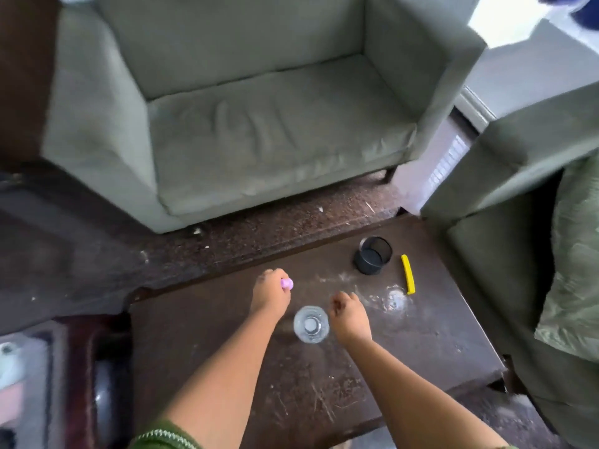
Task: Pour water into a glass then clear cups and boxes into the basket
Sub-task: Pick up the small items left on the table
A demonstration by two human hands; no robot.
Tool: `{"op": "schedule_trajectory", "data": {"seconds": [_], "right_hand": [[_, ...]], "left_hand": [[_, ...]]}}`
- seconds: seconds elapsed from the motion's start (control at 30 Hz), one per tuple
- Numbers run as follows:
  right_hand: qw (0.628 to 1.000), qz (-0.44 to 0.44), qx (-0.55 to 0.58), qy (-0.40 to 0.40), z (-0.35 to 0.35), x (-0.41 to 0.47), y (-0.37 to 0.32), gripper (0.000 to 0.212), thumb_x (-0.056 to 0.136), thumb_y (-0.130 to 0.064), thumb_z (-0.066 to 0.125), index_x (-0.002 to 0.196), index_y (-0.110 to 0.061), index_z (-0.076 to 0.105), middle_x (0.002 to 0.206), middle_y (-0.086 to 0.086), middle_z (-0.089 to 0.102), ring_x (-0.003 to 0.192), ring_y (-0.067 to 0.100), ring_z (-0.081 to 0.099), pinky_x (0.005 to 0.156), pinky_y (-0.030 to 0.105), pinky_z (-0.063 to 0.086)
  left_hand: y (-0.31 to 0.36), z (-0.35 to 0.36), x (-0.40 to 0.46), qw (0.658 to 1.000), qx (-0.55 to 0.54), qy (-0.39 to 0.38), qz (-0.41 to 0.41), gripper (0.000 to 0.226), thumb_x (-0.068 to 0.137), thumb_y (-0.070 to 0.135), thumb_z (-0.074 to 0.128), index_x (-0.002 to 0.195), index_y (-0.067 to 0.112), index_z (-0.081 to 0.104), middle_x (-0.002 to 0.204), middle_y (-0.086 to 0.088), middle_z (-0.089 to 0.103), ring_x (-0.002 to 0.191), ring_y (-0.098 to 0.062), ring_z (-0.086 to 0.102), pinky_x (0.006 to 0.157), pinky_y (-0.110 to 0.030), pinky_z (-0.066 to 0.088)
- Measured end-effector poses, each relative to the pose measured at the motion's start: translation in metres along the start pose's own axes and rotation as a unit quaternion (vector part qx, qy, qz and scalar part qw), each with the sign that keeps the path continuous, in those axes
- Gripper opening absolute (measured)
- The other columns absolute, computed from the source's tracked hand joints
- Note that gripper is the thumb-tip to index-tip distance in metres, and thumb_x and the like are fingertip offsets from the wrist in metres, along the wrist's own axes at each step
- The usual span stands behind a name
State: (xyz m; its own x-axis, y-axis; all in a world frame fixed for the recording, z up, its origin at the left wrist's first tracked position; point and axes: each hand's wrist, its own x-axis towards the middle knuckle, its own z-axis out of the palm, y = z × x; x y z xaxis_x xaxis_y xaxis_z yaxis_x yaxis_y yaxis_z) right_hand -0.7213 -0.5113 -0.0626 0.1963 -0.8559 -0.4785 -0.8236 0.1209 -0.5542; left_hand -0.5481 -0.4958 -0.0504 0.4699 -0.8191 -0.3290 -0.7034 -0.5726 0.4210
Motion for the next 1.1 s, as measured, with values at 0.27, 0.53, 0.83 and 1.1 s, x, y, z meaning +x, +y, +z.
{"op": "schedule_trajectory", "data": {"seconds": [0.27, 0.53, 0.83, 1.1], "right_hand": [[0.960, -0.219, -0.068, -0.160, 0.052, -0.090, -0.176, 0.023, 0.093, -0.009, 0.050, 0.109, 0.002, 0.063, 0.093, 0.005, 0.050, 0.113, 0.032, 0.054, 0.094, 0.028, 0.038], [0.923, -0.280, -0.117, -0.237, 0.159, -0.159, -0.286, 0.036, 0.089, -0.011, 0.055, 0.124, -0.013, 0.059, 0.127, 0.011, 0.054, 0.111, 0.027, 0.059, 0.096, 0.027, 0.043], [0.889, -0.351, -0.084, -0.282, 0.324, -0.205, -0.412, 0.036, 0.085, -0.011, 0.068, 0.121, -0.013, 0.066, 0.113, 0.009, 0.064, 0.083, 0.021, 0.065, 0.084, 0.027, 0.052], [0.873, -0.347, -0.179, -0.291, 0.443, -0.211, -0.457, 0.016, 0.092, -0.023, 0.061, 0.079, -0.014, 0.059, 0.094, 0.011, 0.051, 0.080, 0.028, 0.055, 0.068, 0.025, 0.033]], "left_hand": [[-0.107, -0.112, -0.107, 0.984, -0.099, 0.090, -0.122, 0.016, 0.089, 0.028, 0.056, 0.088, 0.015, 0.065, 0.098, -0.006, 0.063, 0.094, -0.025, 0.060, 0.077, -0.031, 0.045], [-0.256, -0.184, -0.176, 0.961, -0.090, 0.201, -0.166, 0.022, 0.090, 0.033, 0.055, 0.083, 0.013, 0.061, 0.088, -0.006, 0.065, 0.086, -0.027, 0.062, 0.069, -0.032, 0.041], [-0.433, -0.275, -0.185, 0.955, -0.066, 0.174, -0.231, 0.026, 0.088, 0.035, 0.062, 0.102, 0.015, 0.063, 0.099, -0.007, 0.068, 0.096, -0.027, 0.061, 0.079, -0.034, 0.044], [-0.547, -0.291, -0.146, 0.961, -0.062, 0.011, -0.267, 0.023, 0.084, 0.031, 0.065, 0.090, 0.010, 0.073, 0.090, -0.012, 0.070, 0.090, -0.029, 0.064, 0.071, -0.030, 0.046]]}}
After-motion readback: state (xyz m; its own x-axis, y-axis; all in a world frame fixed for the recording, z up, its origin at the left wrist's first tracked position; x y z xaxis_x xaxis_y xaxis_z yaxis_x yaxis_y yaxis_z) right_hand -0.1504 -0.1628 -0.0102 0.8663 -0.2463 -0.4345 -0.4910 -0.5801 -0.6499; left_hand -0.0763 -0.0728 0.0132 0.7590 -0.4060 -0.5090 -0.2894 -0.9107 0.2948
